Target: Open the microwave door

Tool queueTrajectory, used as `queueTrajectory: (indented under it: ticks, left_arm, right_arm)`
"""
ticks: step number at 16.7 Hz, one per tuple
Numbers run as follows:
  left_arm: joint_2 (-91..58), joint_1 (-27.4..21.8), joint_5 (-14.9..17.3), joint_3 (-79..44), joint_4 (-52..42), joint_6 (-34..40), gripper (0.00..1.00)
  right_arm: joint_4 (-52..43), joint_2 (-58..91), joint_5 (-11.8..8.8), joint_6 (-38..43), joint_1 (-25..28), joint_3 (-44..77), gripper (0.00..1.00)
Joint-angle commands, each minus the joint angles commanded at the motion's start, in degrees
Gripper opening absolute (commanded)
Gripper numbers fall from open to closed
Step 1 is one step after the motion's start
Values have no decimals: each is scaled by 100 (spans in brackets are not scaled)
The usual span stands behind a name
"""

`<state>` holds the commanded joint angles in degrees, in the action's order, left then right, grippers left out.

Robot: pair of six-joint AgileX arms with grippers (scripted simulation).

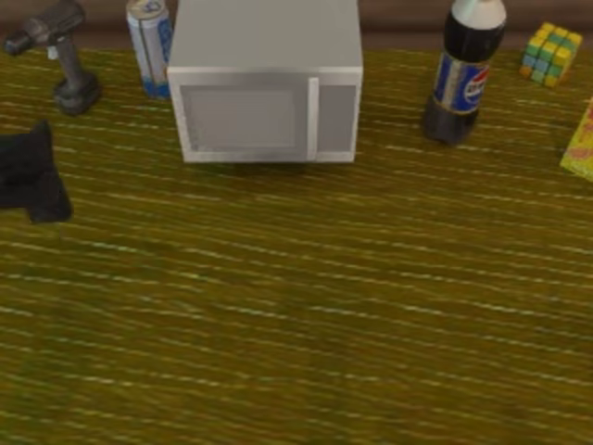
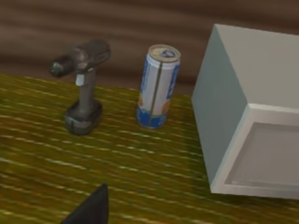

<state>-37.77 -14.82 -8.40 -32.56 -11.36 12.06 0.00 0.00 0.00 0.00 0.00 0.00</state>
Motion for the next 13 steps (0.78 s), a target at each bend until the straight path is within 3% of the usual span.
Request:
queueTrajectory:
  ticks: [8, 13]
  left_arm:
    - [-4887, -1578, -1035, -3765, -1374, 1380, 100]
    - [-7127, -2330, -1485, -5498, -1982, 2024, 100]
  right_arm:
    - [0, 0, 0, 0, 0, 0, 100]
    - [0, 0, 0, 0, 0, 0, 100]
